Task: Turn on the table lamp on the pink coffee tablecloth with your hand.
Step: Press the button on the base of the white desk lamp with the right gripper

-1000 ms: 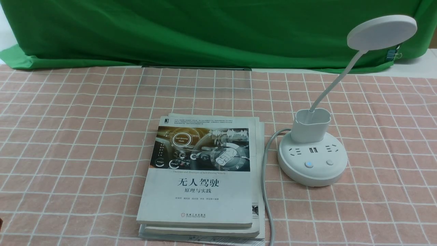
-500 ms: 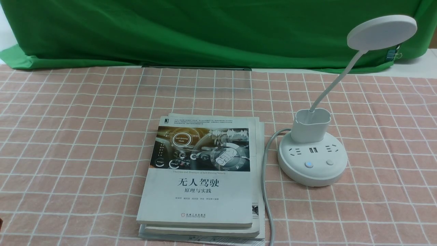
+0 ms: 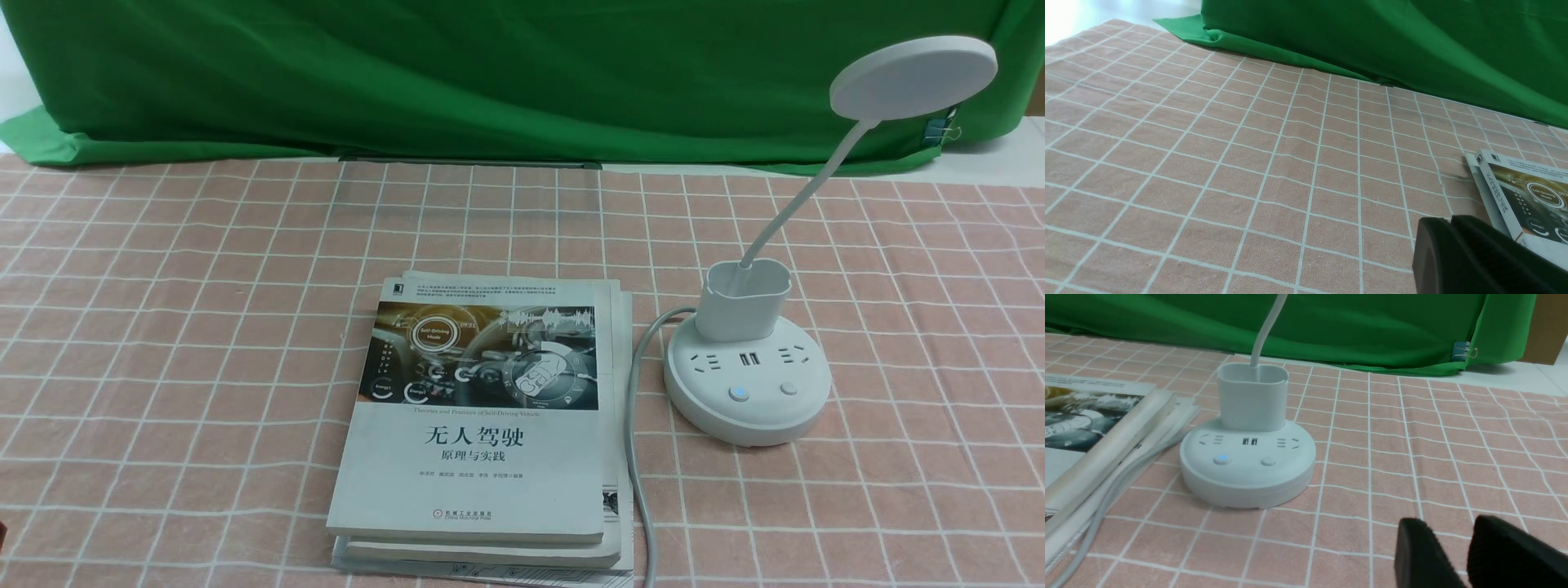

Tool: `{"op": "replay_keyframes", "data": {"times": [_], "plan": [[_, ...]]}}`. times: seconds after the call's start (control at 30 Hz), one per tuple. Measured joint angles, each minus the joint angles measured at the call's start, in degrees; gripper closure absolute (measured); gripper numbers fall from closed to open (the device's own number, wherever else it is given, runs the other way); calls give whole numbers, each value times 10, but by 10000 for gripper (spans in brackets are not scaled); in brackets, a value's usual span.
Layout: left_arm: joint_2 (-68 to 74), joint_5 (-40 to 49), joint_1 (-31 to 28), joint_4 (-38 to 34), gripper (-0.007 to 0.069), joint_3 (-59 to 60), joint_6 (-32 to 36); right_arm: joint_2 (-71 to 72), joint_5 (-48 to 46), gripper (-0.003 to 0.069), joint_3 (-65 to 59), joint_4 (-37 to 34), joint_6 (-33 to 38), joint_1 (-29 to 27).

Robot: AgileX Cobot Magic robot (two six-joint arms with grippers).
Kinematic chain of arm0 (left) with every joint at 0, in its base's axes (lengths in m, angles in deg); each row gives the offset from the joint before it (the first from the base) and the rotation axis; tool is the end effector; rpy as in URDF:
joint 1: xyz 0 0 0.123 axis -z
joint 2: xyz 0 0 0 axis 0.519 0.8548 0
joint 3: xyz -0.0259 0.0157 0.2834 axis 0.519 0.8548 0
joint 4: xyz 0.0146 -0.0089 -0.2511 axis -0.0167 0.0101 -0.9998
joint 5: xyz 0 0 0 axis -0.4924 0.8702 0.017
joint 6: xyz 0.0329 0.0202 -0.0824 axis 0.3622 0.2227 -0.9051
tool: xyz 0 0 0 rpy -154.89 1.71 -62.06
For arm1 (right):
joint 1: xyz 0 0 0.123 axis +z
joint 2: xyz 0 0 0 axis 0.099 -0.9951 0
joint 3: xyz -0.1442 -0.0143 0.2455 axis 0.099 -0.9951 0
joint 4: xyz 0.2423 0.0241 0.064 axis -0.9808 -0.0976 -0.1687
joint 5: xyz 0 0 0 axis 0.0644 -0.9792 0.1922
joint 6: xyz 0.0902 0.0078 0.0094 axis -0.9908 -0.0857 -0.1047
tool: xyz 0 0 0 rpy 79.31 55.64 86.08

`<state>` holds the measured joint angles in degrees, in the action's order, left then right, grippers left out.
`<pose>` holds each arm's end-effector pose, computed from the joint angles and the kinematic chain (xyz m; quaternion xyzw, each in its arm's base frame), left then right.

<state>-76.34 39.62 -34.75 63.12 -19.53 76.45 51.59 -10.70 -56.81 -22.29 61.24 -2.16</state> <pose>0.0552 0.0042 0.1886 -0.0895 0.7561 -0.0305 0.6476 0.0551 0.0078 0.1881 -0.0755 0.7607 0.0072 0.6447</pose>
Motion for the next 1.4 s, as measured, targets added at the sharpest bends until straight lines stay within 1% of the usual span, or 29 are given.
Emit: {"op": "replay_keyframes", "data": {"times": [0.4, 0.47, 0.57, 0.6, 0.63, 0.73, 0.83, 0.93, 1.0, 1.03, 1.1, 1.13, 1.2, 1.27, 1.3, 1.33, 1.4], "plan": [[0, 0, 0, 0, 606, 0, -1, 0, 4, 414, 0, 0, 0, 0], [0, 0, 0, 0, 606, 0, -1, 0, 16, 414, 0, -1, -12, 0], [0, 0, 0, 0, 606, 0, -1, 0, 37, 414, 0, -21, -60, 0], [0, 0, 0, 0, 606, 0, -1, 0, 45, 414, 0, -34, -93, 0], [0, 0, 0, 0, 606, 0, -1, 0, 67, 414, 0, -48, -154, 0], [0, 0, 0, 0, 606, 0, -1, 0, 109, 414, 0, -56, -224, 0], [0, 0, 0, 0, 606, 0, -1, 0, 141, 418, 0, -59, -269, 0], [0, 0, 0, 0, 606, 0, -1, 0, 165, 429, 0, -63, -282, 0], [0, 0, 0, 0, 606, 0, -1, 0, 161, 446, 0, -63, -288, 0], [0, 0, 0, 0, 606, 0, -1, 0, 152, 460, 0, -63, -288, 0], [0, 0, 0, 0, 606, 0, -1, -19, 89, 521, 26, -64, -281, 0], [0, 0, 0, 0, 606, 0, -1, -34, 70, 546, 39, -64, -270, 0], [0, 0, 0, 0, 606, 0, 0, -93, -5, 603, 104, -65, -227, 0], [0, 0, 0, 0, 606, 0, 0, -150, -69, 620, 161, -65, -186, 0], [0, 0, 0, 0, 606, 0, 0, -205, -141, 625, 220, -65, -151, 0], [0, 0, 0, 0, 606, 0, 0, -238, -168, 625, 241, -65, -133, 0], [0, 0, 0, 0, 606, 0, 0, -319, -256, 623, 304, -64, -94, 0]]}}
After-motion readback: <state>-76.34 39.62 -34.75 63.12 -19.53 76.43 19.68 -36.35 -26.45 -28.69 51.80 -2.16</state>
